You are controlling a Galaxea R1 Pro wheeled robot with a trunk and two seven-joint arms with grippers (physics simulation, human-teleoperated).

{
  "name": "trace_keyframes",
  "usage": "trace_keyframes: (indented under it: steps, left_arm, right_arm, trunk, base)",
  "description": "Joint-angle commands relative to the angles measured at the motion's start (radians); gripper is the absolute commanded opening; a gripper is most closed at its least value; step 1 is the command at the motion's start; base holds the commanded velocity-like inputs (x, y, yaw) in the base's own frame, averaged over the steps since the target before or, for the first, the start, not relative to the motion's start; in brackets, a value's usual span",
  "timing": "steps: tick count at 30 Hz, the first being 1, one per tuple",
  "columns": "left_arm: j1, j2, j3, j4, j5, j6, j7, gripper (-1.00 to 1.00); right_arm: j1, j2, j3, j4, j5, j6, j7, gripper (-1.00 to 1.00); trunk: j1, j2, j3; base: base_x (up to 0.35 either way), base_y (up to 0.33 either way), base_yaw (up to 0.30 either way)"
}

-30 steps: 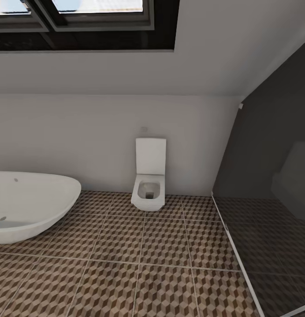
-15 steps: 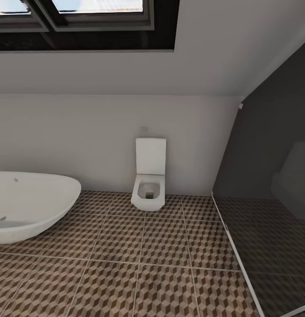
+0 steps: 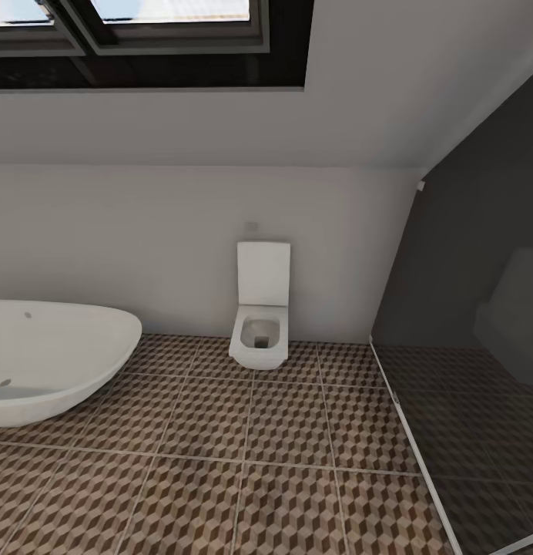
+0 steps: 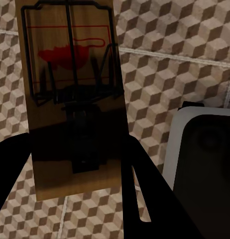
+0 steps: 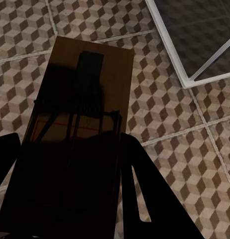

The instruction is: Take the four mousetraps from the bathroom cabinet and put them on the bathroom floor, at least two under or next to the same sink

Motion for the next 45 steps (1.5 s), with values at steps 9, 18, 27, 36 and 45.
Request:
trace_keyframes:
  steps: [9, 18, 27, 36, 45]
  left_arm:
    - [-0.001, -0.001, -0.007, 0.003, -0.002, -0.003, 0.006, -1.00]
    - [-0.001, -0.001, -0.007, 0.003, -0.002, -0.004, 0.006, -1.00]
    - [-0.001, -0.001, -0.007, 0.003, -0.002, -0.004, 0.006, -1.00]
    - [-0.001, -0.001, -0.007, 0.003, -0.002, -0.004, 0.006, -1.00]
    - [-0.001, -0.001, -0.007, 0.003, -0.002, -0.004, 0.006, -1.00]
  right_arm:
    - [-0.001, 0.000, 0.009, 0.000, -0.002, -0.002, -0.009, -1.00]
    - [-0.001, 0.000, 0.009, 0.000, -0.002, -0.002, -0.009, -1.00]
    - [-0.001, 0.000, 0.009, 0.000, -0.002, -0.002, -0.009, -1.00]
    - [-0.001, 0.000, 0.009, 0.000, -0.002, -0.002, -0.009, -1.00]
    - [-0.001, 0.000, 0.009, -0.001, -0.002, -0.002, -0.009, -1.00]
  trunk:
    - [0.001, -0.002, -0.002]
    - [0.001, -0.002, -0.002]
    - [0.001, -0.002, -0.002]
    - [0.001, -0.002, -0.002]
    - [0.001, -0.002, -0.002]
  base:
    - [0.000, 0.000, 0.000]
    - [0.000, 0.000, 0.000]
    - [0.000, 0.000, 0.000]
    - [0.000, 0.000, 0.000]
    - [0.000, 0.000, 0.000]
